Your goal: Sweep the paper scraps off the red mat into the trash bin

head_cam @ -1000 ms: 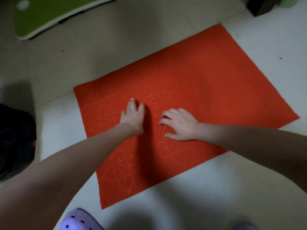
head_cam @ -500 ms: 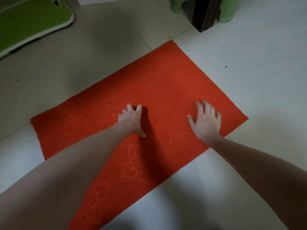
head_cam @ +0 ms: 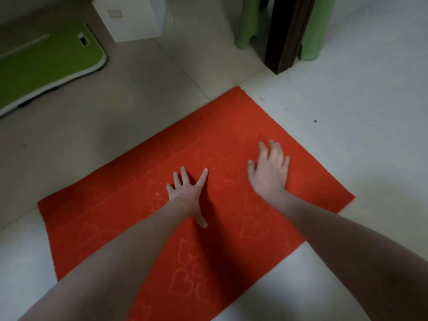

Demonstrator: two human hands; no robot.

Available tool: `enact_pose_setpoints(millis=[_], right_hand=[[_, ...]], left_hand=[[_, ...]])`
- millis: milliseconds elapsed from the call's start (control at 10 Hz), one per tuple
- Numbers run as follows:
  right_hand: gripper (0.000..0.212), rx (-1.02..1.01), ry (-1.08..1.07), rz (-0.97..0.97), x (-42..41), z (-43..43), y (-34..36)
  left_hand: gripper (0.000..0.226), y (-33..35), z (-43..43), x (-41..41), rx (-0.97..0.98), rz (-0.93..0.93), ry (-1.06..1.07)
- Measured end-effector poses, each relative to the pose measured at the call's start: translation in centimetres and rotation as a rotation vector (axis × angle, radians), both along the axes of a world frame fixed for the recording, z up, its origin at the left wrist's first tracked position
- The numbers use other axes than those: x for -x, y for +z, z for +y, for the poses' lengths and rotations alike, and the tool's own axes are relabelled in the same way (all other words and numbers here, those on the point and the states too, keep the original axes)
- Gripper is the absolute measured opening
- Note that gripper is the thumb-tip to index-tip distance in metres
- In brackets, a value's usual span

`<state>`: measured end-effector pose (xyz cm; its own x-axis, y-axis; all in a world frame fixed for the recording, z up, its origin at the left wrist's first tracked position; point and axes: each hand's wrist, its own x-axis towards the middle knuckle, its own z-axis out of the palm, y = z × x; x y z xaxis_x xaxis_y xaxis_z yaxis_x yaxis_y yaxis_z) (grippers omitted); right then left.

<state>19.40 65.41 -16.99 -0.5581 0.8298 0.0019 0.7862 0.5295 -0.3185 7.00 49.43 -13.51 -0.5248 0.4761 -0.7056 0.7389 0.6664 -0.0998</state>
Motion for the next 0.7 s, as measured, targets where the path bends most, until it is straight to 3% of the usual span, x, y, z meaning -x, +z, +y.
enact_pose_setpoints(millis=[100, 300, 400, 600, 700], right_hand=[[0.061, 0.040, 0.228, -0.133, 7.4, 2.3, 1.2], [0.060, 0.170, 0.207, -0.419, 14.8, 6.6, 2.1], [0.063, 0.234, 0.198, -0.428, 14.6, 5.7, 2.6], [0.048, 0.206, 0.243, -0.015, 10.3, -2.1, 2.5], [0.040, 0.266, 0.273, 0.215, 9.4, -3.3, 3.6]], left_hand=[[0.153, -0.2, 0.4, 0.2, -0.015, -0.024, 0.018], [0.153, -0.4, 0.8, 1.0, -0.035, -0.018, 0.001], [0.154, -0.5, 0.5, 0.9, -0.031, -0.017, 0.005], [0.148, 0.3, -0.8, 0.8, -0.141, -0.066, 0.077], [0.139, 3.0, -2.0, 2.3, -0.404, -0.086, 0.335]])
